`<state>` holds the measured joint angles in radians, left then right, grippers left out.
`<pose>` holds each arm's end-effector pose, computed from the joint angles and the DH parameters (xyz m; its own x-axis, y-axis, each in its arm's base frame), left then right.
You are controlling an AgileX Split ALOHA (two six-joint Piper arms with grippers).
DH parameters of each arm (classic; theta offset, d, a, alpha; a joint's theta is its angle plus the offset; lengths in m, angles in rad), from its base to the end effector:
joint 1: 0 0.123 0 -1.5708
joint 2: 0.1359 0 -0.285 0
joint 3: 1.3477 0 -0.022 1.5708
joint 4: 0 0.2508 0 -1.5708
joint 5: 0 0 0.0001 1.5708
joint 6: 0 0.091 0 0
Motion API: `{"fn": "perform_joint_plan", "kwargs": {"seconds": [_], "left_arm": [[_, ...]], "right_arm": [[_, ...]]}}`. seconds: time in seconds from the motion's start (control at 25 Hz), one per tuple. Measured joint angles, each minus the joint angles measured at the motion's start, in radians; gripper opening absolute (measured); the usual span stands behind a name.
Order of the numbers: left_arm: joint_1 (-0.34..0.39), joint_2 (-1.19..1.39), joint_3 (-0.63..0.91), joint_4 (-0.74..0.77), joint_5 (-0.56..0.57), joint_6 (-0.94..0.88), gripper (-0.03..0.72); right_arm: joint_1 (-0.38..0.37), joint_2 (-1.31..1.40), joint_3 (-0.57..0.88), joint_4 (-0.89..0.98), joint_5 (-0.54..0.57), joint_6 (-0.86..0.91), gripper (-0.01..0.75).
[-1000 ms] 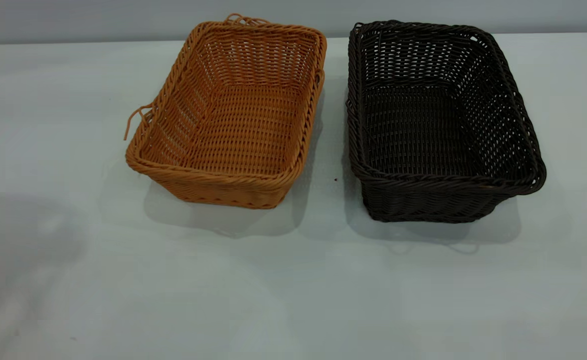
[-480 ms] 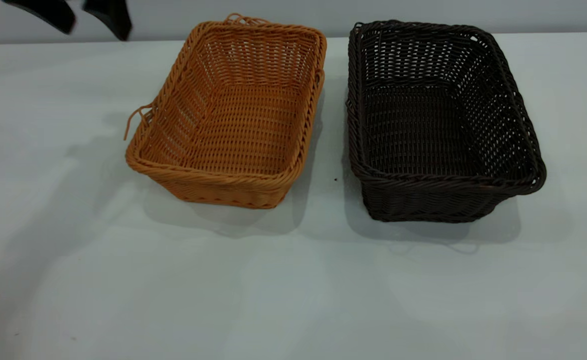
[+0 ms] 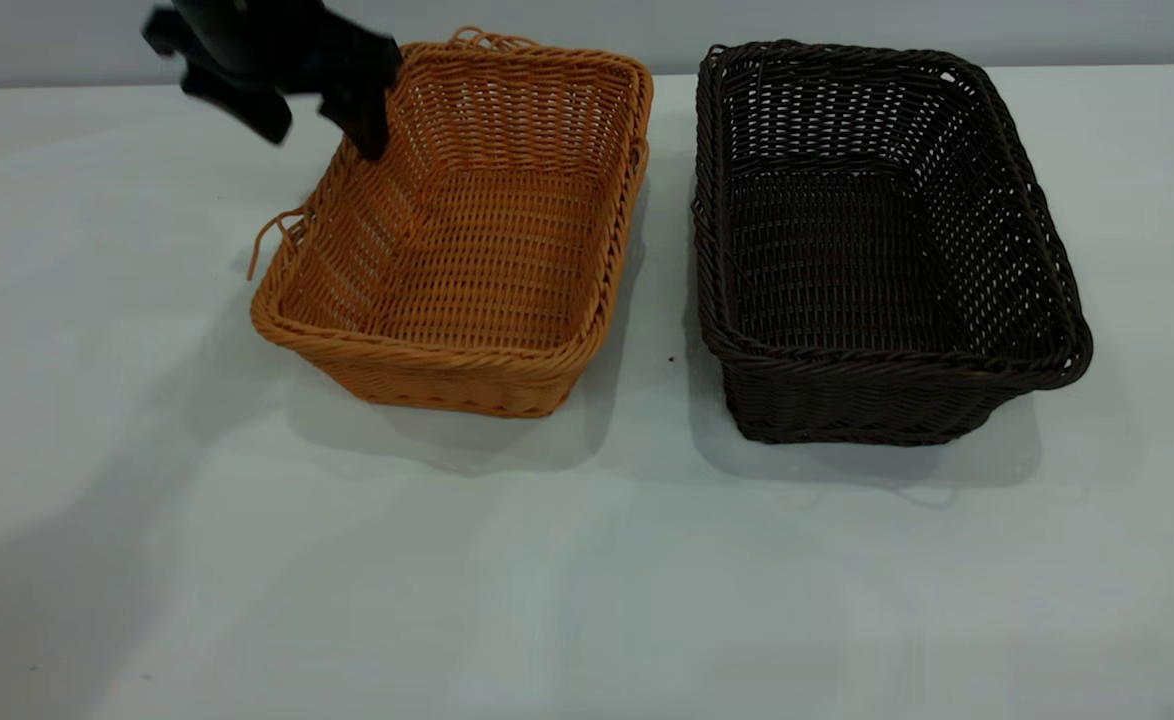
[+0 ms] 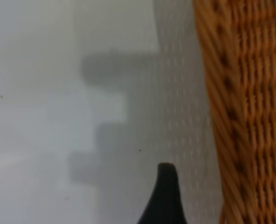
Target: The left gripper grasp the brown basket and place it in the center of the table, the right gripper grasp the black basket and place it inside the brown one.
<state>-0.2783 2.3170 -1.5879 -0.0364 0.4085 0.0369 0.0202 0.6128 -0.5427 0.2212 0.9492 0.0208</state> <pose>0.4605 -0.1329 0.0926 -0.8331 0.2417 -0.4975 0.2845 0.9586 -0.0108 0.0954 0.0182 0.2720 -0.8058 0.1318 -0.5773 -0.0067 0.9728 0.2314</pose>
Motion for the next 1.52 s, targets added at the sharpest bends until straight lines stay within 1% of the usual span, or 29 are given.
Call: {"fn": "perform_joint_plan", "kwargs": {"seconds": [0.16,0.24,0.28,0.32,0.44,0.48,0.52,0.68,0.8,0.92,1.0,1.12,1.24,1.32,1.4,1.48,1.52], "left_arm": [[-0.003,0.088,-0.046,-0.049,-0.015,0.000,0.563],[-0.008,0.124,-0.063,-0.058,-0.036,0.000,0.512],[-0.010,0.137,-0.070,-0.059,-0.047,0.000,0.474],[-0.012,0.148,-0.075,-0.059,-0.059,0.000,0.412],[-0.014,0.153,-0.089,-0.059,-0.074,0.006,0.160],[-0.014,0.151,-0.097,-0.066,-0.074,0.009,0.096],[-0.014,0.141,-0.108,-0.071,-0.067,0.012,0.082],[-0.010,0.068,-0.149,-0.053,-0.002,0.038,0.079],[0.001,-0.004,-0.159,-0.050,-0.002,0.056,0.079],[0.002,-0.056,-0.165,-0.050,-0.016,0.058,0.079],[0.002,-0.069,-0.166,-0.050,-0.026,0.060,0.079],[0.002,-0.071,-0.166,-0.050,-0.029,0.060,0.079],[0.002,-0.070,-0.165,-0.050,-0.026,0.060,0.079],[0.002,-0.070,-0.165,-0.050,-0.026,0.060,0.079],[0.002,-0.070,-0.165,-0.050,-0.026,0.062,0.079],[0.002,-0.070,-0.165,-0.050,-0.026,0.068,0.079],[0.002,-0.070,-0.165,-0.050,-0.026,0.076,0.079]], "right_arm": [[0.000,0.137,0.000,0.149,-0.055,-0.043,0.591],[0.000,0.206,0.000,0.230,-0.081,-0.070,0.591],[0.000,0.246,0.000,0.283,-0.098,-0.084,0.591],[0.000,0.289,0.000,0.323,-0.115,-0.100,0.591],[0.000,0.417,0.000,0.468,-0.162,-0.156,0.591],[0.000,0.479,0.000,0.524,-0.182,-0.186,0.591],[0.000,0.525,0.000,0.583,-0.198,-0.208,0.591],[0.000,0.749,-0.002,0.826,-0.265,-0.303,0.591],[0.011,0.924,-0.010,1.031,-0.303,-0.408,0.591],[0.059,1.076,-0.013,1.239,-0.353,-0.527,0.591],[0.092,1.168,-0.025,1.361,-0.368,-0.612,0.591],[0.134,1.287,-0.057,1.487,-0.374,-0.685,0.591],[0.163,1.390,-0.107,1.544,-0.376,-0.714,0.591],[0.173,1.451,-0.143,1.553,-0.378,-0.714,0.591],[0.179,1.494,-0.176,1.556,-0.391,-0.714,0.576],[0.179,1.521,-0.201,1.561,-0.416,-0.711,0.526],[0.179,1.528,-0.212,1.565,-0.451,-0.707,0.472]]}}
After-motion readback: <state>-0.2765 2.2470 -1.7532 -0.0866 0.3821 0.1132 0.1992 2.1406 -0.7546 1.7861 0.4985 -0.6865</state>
